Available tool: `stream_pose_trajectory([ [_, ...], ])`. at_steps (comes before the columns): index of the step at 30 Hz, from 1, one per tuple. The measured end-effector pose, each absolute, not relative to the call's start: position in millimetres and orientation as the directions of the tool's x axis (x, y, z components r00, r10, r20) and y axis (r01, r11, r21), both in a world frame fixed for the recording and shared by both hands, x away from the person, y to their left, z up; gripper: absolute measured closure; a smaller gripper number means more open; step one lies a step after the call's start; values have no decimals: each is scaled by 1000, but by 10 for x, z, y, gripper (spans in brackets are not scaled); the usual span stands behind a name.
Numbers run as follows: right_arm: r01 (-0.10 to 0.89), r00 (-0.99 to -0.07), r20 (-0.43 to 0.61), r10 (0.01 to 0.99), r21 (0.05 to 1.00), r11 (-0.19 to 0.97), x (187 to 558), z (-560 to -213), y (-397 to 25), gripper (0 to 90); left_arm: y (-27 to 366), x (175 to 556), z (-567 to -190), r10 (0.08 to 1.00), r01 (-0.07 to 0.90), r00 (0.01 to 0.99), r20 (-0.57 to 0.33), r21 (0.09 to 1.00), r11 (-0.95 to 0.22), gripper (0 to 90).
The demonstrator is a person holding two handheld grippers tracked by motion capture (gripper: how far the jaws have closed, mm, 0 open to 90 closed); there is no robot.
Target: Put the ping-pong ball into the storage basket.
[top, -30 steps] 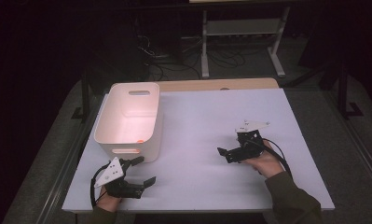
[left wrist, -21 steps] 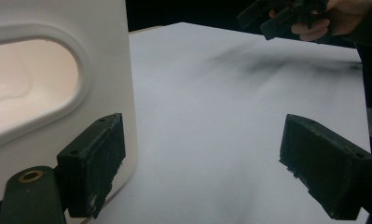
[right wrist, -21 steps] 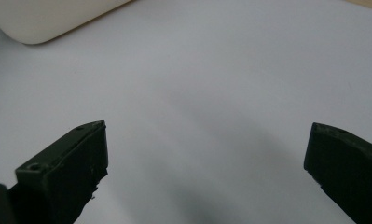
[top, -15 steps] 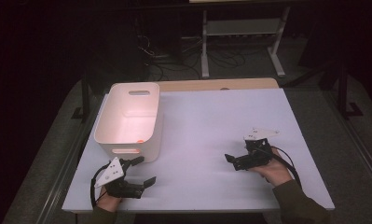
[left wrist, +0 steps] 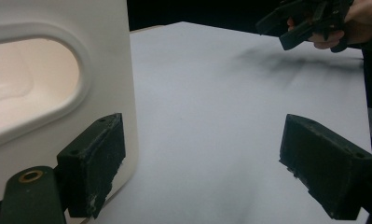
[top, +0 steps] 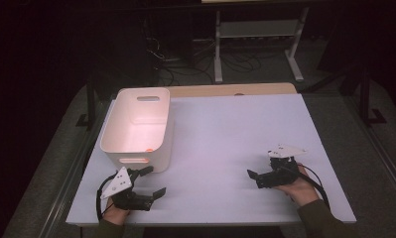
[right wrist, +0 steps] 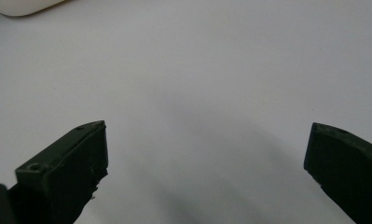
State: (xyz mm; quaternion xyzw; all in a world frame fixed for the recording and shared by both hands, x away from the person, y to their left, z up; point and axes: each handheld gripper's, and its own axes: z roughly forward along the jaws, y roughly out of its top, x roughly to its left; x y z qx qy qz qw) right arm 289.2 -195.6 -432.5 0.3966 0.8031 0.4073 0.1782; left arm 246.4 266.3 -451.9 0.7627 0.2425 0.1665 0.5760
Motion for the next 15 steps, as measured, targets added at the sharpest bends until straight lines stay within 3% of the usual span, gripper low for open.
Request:
stream_pose_trajectory([
  [8, 484, -599, 48, 799, 817, 313, 2808, -4402, -2077, 0, 2661, 2465, -4519, 562, 183, 826, -29, 958, -220, 140],
  [15, 491, -605, 26, 796, 799, 347, 2808, -4453, -2054, 0, 2661, 2466, -4519, 561, 182, 827, -28, 958, -222, 140],
])
